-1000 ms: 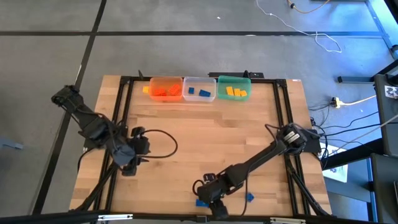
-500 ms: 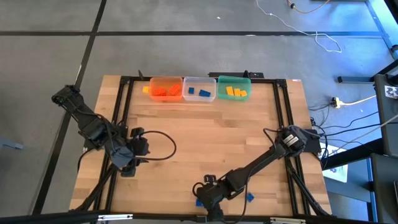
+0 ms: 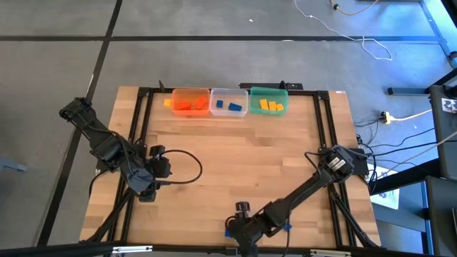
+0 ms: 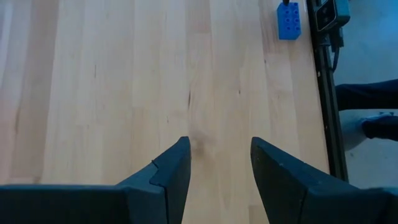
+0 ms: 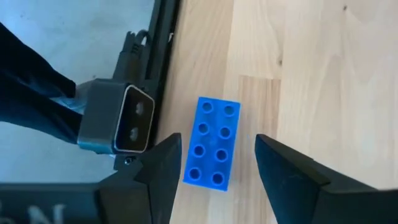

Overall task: Sort & place blocks by color
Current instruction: Put the blue game piece into the transparent bin

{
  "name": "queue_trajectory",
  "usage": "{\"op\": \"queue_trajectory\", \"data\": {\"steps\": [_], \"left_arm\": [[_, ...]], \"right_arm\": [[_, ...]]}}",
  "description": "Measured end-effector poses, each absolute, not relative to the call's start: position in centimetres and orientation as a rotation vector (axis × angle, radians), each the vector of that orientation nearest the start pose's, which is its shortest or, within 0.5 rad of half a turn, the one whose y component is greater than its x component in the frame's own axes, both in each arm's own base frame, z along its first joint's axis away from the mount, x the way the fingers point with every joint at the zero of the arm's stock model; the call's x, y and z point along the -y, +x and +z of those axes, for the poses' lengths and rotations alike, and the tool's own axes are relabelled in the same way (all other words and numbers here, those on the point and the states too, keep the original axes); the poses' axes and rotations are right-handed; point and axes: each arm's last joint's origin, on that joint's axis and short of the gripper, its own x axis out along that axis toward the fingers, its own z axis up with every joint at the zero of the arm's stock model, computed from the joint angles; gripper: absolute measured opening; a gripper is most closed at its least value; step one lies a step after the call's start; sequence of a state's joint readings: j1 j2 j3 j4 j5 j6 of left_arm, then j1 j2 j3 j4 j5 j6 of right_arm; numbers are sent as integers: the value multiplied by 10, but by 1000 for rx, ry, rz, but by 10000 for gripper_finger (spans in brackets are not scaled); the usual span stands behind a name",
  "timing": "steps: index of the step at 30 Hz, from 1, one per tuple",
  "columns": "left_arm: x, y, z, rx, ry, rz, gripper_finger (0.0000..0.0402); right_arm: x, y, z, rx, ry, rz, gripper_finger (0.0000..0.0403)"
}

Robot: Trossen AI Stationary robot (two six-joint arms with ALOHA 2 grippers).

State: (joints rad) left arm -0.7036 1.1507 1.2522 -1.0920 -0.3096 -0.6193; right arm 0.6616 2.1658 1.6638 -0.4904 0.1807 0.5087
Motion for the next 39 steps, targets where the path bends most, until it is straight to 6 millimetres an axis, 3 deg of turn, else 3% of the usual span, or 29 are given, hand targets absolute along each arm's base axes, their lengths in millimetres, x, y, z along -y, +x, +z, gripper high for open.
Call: {"op": "queue_trajectory", "data": {"steps": [6,24,28,32,39], "left_arm": [[124,160,349,-929,-95,-74,157],[124,160,349,-928,-95,-72,157],[124,160,349,-928,-95,-72,157],[124,160,349,-928,-95,-72,157],[124,160,349,-928,-91,-74,157]], "right_arm": [[-284,371,169,-1002,91,198,204],[-291,374,117,-1086,45,167,204],[-289,374,116,-1079,65,109,191],[-282,379,116,-1090,160,52,141],[-267,390,124,-1083,313,-31,141]]}}
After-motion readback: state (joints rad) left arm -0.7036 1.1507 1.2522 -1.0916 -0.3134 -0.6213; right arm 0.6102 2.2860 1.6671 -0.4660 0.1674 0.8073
